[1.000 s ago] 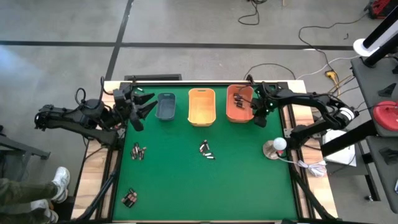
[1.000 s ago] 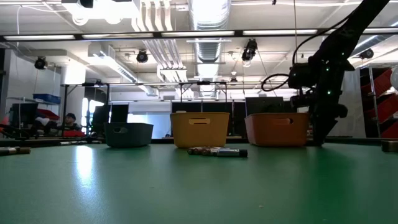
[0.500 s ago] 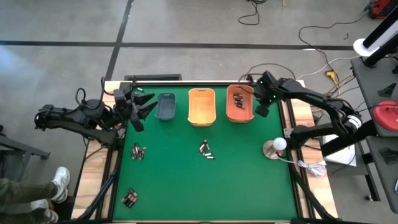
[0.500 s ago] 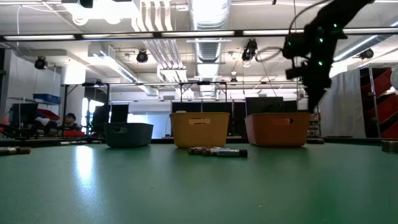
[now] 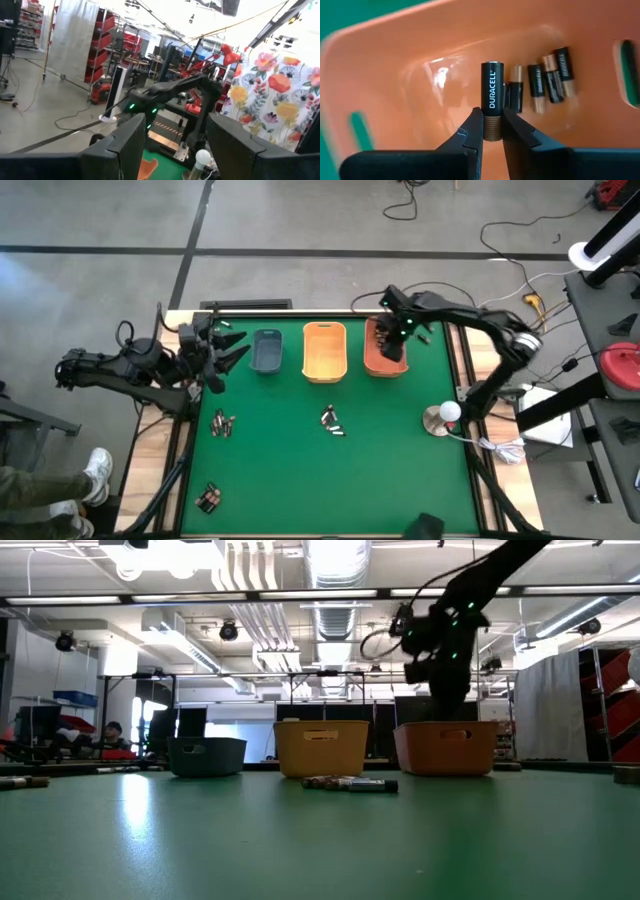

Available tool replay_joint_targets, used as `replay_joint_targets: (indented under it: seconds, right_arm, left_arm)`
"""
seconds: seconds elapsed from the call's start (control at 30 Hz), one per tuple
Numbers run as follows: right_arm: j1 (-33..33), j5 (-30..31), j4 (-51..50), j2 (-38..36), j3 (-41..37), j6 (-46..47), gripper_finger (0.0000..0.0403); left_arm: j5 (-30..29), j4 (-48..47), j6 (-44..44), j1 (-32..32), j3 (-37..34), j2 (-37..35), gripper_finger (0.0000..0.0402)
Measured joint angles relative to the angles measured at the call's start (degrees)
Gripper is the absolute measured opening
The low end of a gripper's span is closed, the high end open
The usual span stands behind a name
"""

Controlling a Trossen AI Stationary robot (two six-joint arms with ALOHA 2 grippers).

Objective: Sort batteries
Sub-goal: Put the black battery into the orange bin

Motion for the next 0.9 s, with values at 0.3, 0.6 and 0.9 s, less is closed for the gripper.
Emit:
replay_joint_targets:
  seconds: [0.3, 0.6, 0.9]
  right_arm:
    - [-0.2, 9.2, -3.3, 11.4, 7.4, -2.4, 0.0047]
    - [-0.2, 11.8, -4.3, 12.8, 9.8, -3.6, 0.0095]
    - [-3.6, 11.8, -7.1, 4.8, 11.2, 0.7, 0.0167]
  left_arm:
    - [1.5, -1.2, 0.1, -0.1, 0.0, -1.9, 0.0191]
    - [1.5, -3.7, 0.2, 0.0, 0.0, -2.2, 0.0191]
    - [1.5, -3.9, 0.2, 0.0, 0.0, -2.3, 0.0191]
